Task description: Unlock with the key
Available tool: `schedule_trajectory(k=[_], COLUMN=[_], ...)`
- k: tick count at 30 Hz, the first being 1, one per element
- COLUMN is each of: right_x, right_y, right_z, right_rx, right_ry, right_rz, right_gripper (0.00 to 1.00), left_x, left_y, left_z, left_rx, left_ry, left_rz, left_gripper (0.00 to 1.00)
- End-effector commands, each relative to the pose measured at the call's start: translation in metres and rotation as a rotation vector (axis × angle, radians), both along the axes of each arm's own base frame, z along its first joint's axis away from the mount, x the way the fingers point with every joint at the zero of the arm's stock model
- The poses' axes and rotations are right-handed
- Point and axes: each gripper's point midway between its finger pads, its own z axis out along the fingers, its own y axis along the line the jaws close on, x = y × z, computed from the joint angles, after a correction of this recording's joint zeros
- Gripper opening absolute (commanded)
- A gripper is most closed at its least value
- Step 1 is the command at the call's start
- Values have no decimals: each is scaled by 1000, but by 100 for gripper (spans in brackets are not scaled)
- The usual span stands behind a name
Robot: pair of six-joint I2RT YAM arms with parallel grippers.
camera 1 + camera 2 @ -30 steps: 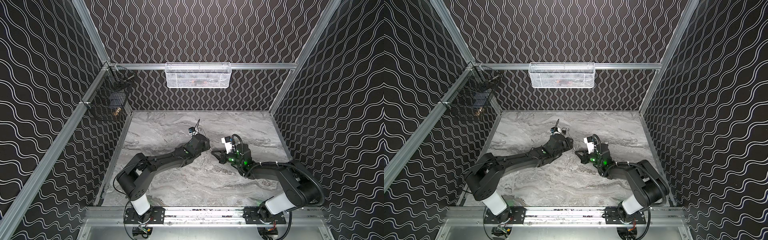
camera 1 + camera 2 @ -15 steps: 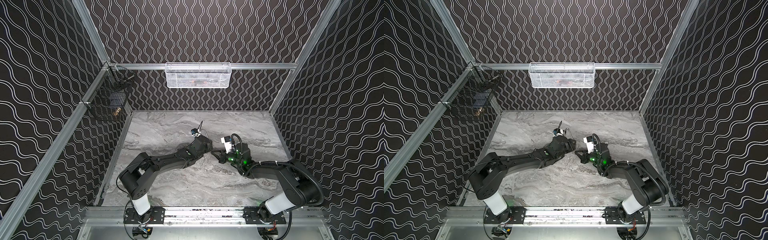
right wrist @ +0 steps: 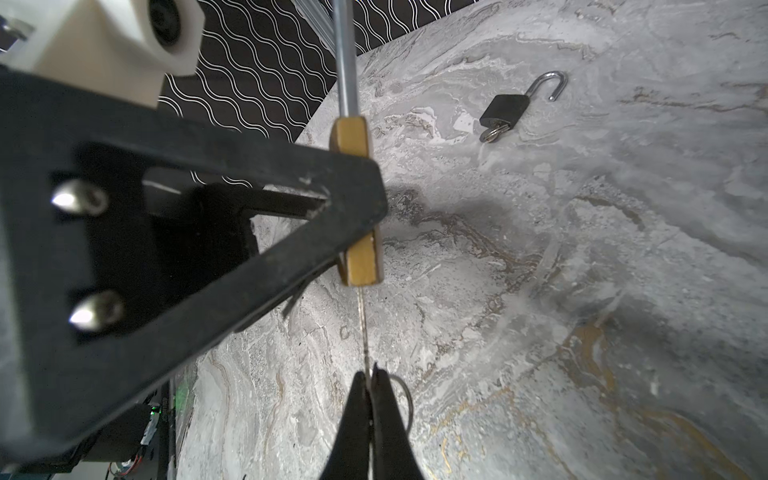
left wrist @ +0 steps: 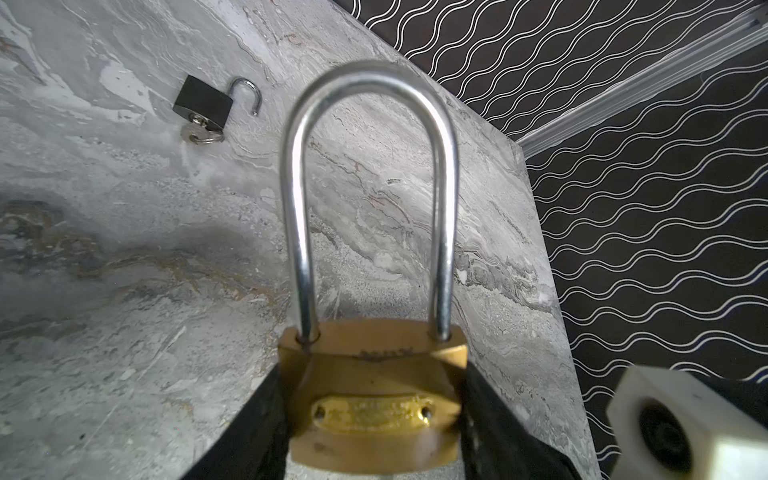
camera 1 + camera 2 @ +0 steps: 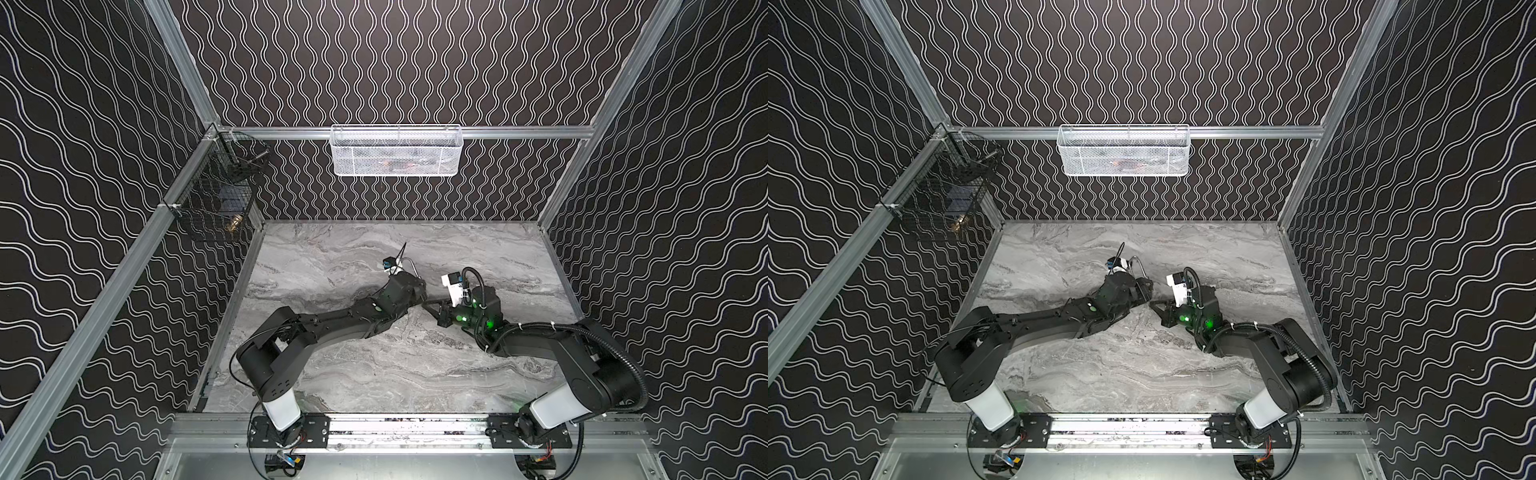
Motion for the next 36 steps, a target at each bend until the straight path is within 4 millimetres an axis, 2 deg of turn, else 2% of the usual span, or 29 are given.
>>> schedule_trajectory(k=[1,9,18,26,36], right_x=[3,4,5,6,8], right_y=[1,-1,-3,-2,-8], right_z=[4,3,3,2,4], right_rx=[-3,-12,-7,-4,-5], right_ry=[-19,-22,-13,-7,-12], right_rz=[-1,-16,-29,-28,-51], right_gripper=[0,0,0,0,0], left_x=[6,3,-4,-13,-21], left_y=[-8,-8,-4,-12,-13], left_z=[20,19,8,9,-5], left_rx=[-84,-89,-78,-85,-64], left_ry=[-57,-53,-50,-107,-83], left_rz=[7,4,17,30,12], left_gripper=[40,40,40,40,40])
